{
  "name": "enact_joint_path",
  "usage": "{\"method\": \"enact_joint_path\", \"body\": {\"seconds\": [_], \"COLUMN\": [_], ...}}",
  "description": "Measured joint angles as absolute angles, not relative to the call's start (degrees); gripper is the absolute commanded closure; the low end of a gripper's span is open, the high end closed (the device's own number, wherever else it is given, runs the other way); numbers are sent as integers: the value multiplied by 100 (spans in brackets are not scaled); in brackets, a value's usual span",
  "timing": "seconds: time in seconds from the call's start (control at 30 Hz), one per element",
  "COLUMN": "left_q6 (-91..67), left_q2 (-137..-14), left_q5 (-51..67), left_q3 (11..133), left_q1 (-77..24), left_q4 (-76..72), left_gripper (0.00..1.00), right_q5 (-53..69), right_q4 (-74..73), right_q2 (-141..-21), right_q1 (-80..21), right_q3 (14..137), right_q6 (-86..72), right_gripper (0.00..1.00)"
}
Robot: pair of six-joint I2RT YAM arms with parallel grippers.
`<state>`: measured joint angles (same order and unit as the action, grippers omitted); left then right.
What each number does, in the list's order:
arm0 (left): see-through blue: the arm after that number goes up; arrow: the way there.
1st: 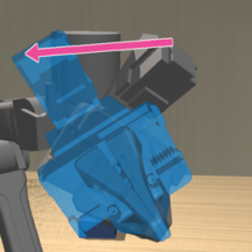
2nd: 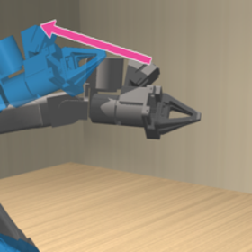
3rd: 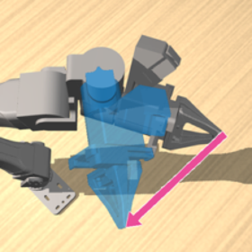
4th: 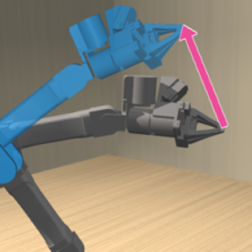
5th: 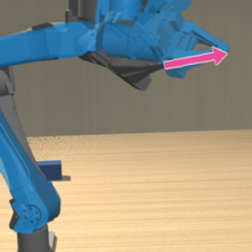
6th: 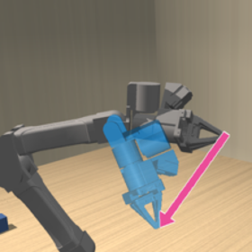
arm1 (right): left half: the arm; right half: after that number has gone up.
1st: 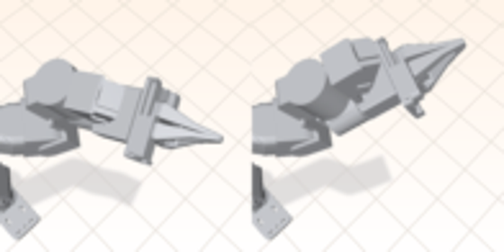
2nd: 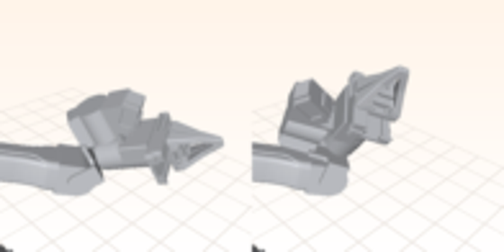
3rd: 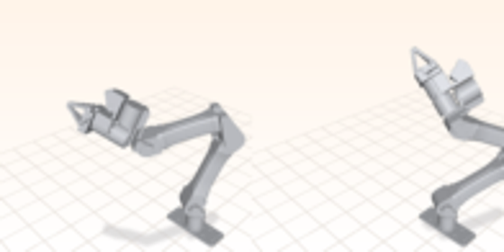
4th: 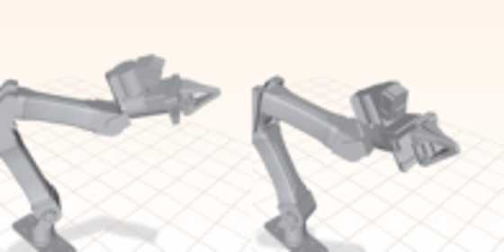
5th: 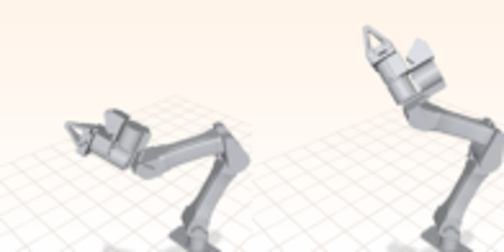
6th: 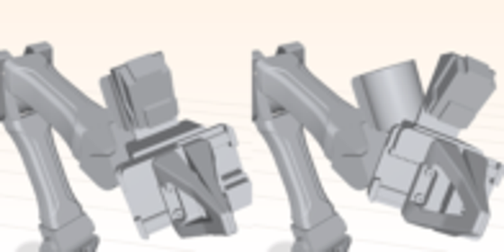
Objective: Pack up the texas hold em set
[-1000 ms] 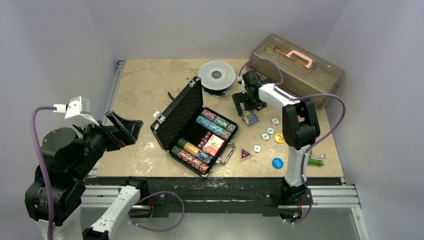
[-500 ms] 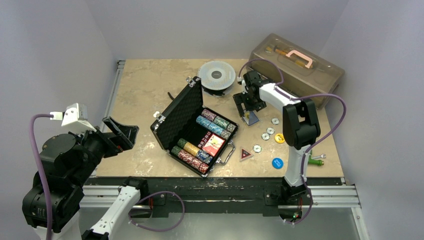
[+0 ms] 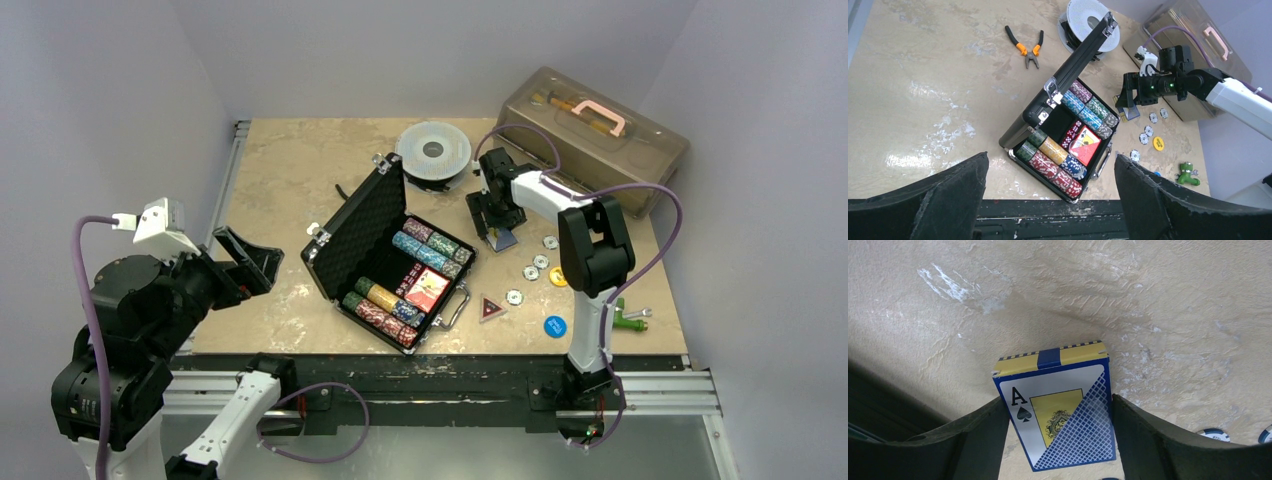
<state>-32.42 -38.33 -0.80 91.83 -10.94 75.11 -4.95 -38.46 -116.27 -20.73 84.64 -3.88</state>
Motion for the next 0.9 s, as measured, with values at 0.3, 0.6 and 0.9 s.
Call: {"method": "enact_joint_path", "body": {"seconds": [0.3,0.6,0.9], "left_q6": [-3238,-3164,-2875], "left_q2": [-3833,-3833,-3835], "left_q5": [110,257,506], "left_q3": [9133,9135,9183], "left_q1": [-1094,-1094,-1094], "left_q4": [7513,7531,7649], "left_gripper": [10,10,10], "right_q5": [-617,-1017,-622], "right_q4": [-3780,-4541,-4703], "right_q2": [-11607,-10860,-9459], "right_q1": [-2073,-2073,-2379], "right_q3": [8427,8648,8307], "right_q6": [-714,-1855,-5406], "right_gripper": [60,100,100]}}
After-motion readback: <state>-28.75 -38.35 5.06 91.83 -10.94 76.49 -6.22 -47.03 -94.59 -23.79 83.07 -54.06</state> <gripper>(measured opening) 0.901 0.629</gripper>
